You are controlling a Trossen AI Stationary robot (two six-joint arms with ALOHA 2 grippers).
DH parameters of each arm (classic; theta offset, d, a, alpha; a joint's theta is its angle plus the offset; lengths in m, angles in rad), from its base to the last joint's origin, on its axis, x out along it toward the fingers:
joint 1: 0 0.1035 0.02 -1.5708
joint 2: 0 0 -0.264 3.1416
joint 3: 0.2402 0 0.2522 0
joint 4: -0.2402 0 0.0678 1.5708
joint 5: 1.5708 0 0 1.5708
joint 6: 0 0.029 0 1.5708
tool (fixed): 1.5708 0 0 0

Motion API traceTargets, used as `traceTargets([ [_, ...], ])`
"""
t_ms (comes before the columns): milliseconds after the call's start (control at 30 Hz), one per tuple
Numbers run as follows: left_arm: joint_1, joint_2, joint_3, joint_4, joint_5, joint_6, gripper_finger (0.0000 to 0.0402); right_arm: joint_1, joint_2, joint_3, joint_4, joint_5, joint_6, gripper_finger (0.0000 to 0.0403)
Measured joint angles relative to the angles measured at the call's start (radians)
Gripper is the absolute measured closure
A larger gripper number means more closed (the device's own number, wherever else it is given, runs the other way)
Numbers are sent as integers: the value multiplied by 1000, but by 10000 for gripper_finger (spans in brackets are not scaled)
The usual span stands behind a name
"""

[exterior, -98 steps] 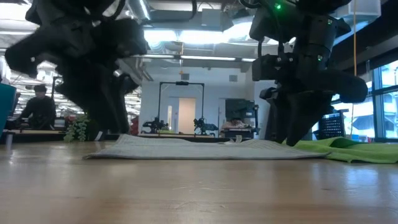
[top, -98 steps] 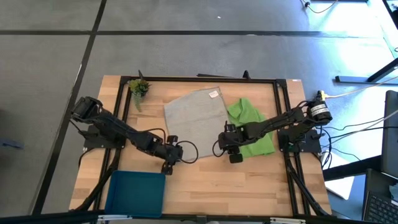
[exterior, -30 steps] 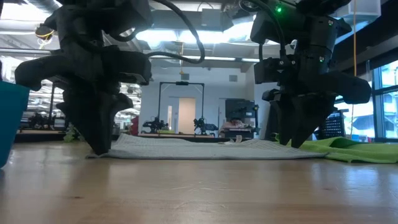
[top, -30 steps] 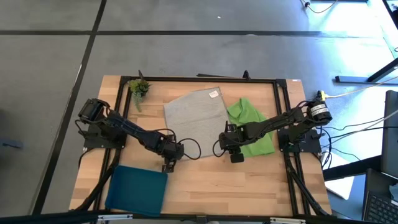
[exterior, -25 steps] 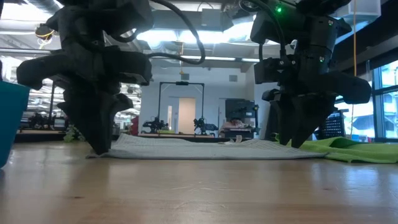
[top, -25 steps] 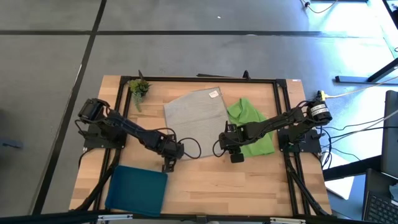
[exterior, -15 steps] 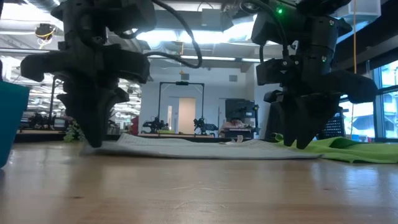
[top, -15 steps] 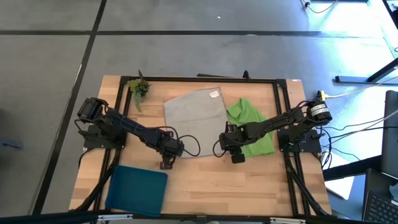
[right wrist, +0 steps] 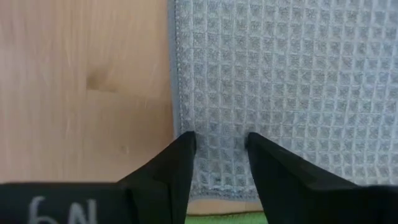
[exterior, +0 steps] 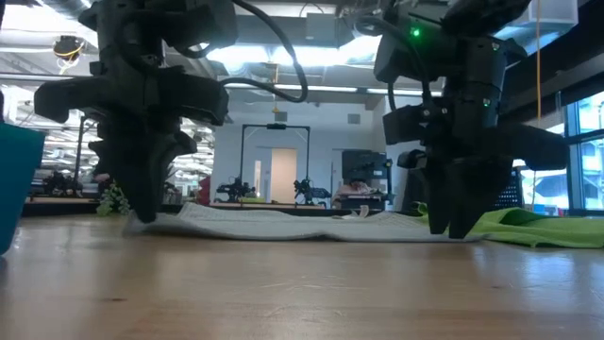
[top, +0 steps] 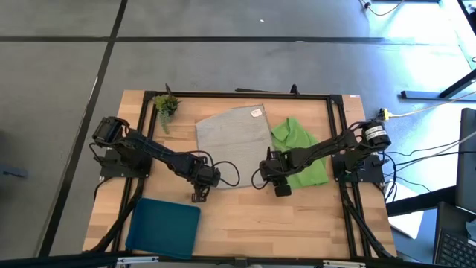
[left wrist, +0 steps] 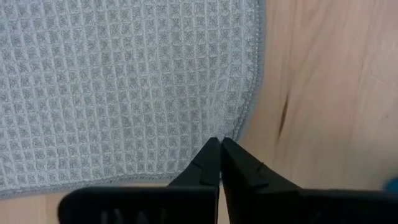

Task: Fold microfiber towels
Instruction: Fold the gray microfiber cloth

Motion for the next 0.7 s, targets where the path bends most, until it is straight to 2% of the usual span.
traceTargets([
  [100,0,0,0,0,0,0,401,1,1,0,3,20,23,282],
  [267,0,0,0,0,0,-10,401,0,3,-2,8,41,67,383],
  [400,-5,0,0,-1,-16,-27,402,7,-15,6,-1,61,73,391],
  [600,-22,-1,3,-34,-25,-41,401,12,-38,98,-121,60,58,397],
  [700,-31,-1,41,-106,-46,-43,401,12,-37,138,-186,71,45,399],
])
